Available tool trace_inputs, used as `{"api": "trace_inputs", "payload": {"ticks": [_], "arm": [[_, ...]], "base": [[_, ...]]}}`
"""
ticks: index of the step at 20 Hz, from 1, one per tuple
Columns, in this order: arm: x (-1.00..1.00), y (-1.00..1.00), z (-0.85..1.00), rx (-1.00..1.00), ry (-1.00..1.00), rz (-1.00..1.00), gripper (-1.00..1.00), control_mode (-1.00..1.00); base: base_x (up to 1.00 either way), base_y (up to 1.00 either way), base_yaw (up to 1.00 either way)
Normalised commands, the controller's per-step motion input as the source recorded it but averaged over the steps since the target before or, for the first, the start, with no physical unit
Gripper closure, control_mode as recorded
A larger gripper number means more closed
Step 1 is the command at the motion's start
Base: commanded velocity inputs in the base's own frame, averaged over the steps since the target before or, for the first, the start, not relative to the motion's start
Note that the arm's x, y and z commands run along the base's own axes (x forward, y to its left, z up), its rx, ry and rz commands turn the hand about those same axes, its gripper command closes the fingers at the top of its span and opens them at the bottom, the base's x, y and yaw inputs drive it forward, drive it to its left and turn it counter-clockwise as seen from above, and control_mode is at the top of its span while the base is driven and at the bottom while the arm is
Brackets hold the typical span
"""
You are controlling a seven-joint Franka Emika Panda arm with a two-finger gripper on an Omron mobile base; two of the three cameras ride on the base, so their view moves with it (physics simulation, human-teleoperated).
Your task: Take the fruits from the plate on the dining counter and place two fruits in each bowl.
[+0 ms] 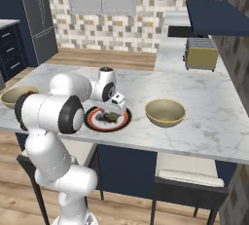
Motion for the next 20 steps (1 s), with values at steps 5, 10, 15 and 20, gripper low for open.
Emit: {"api": "trace_inputs", "payload": {"ticks": [5, 10, 15, 20], "arm": [[0.43, 0.02, -0.34, -0.01, 0.11, 0.0, -1.0, -1.0], [0.25, 0.0, -0.27, -0.04, 0.06, 0.01, -1.0, -1.0], [0.21, 0.0, -0.22, -0.01, 0.0, 0.02, -1.0, -1.0], [-0.04, -0.05, -0.2, 0.0, 0.01, 0.0, -1.0, -1.0]], "base": [[0.0, 0.0, 0.0], [0.0, 0.0, 0.0], [0.0, 0.0, 0.0], [0.0, 0.0, 0.0]]}}
